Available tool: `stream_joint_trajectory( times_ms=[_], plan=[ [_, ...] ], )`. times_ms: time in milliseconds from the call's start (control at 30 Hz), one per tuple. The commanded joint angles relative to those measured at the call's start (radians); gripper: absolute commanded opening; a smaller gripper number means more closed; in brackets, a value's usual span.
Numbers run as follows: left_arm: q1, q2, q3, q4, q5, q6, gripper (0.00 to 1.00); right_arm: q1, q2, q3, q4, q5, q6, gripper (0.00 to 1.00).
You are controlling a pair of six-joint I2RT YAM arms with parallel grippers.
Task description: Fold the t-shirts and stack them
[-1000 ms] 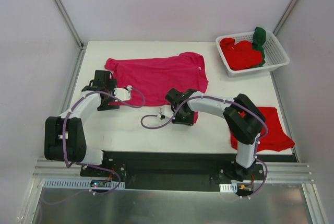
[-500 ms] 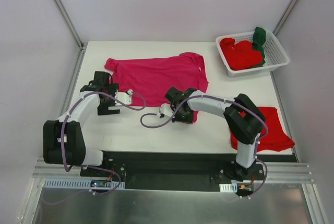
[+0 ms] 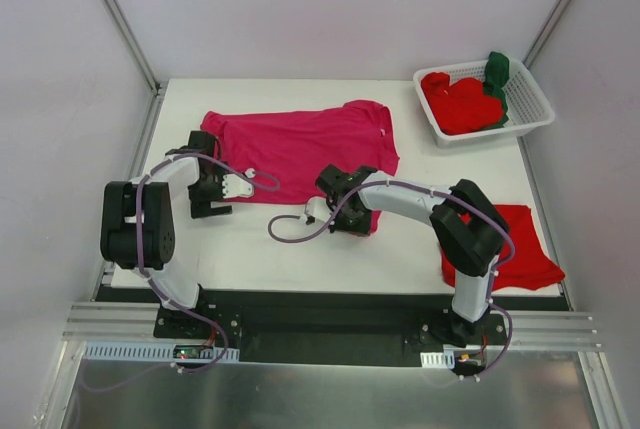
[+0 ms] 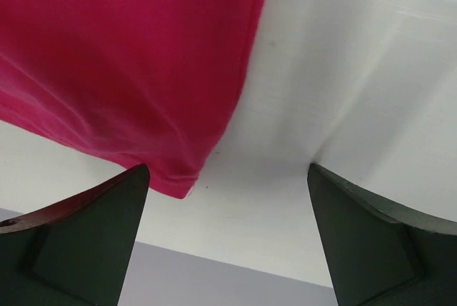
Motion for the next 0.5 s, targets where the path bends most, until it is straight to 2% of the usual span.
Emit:
stream_joint_trajectory(
  times_ms=[0,133,367,467],
  plan=[
    [0.01,0.031,0.059,0.044,-0.01,-0.007,0.93,-0.002,-0.058,0.025,-0.048,-0.001,0.016,0.06],
    [0.012,0.08,0.076,0.042,-0.014,-0.002,0.89,-0.003,-0.056,0.029,-0.049,-0.002,0.016,0.07],
    [0.012,0.07,0.053,0.042,-0.046,-0.014,0.83,-0.003,-0.052,0.035,-0.049,0.001,0.007,0.07],
    [0.012,0.073,0.049,0.042,-0.061,-0.03,0.76,-0.003,-0.047,0.041,-0.051,-0.004,0.007,0.07]
  ],
)
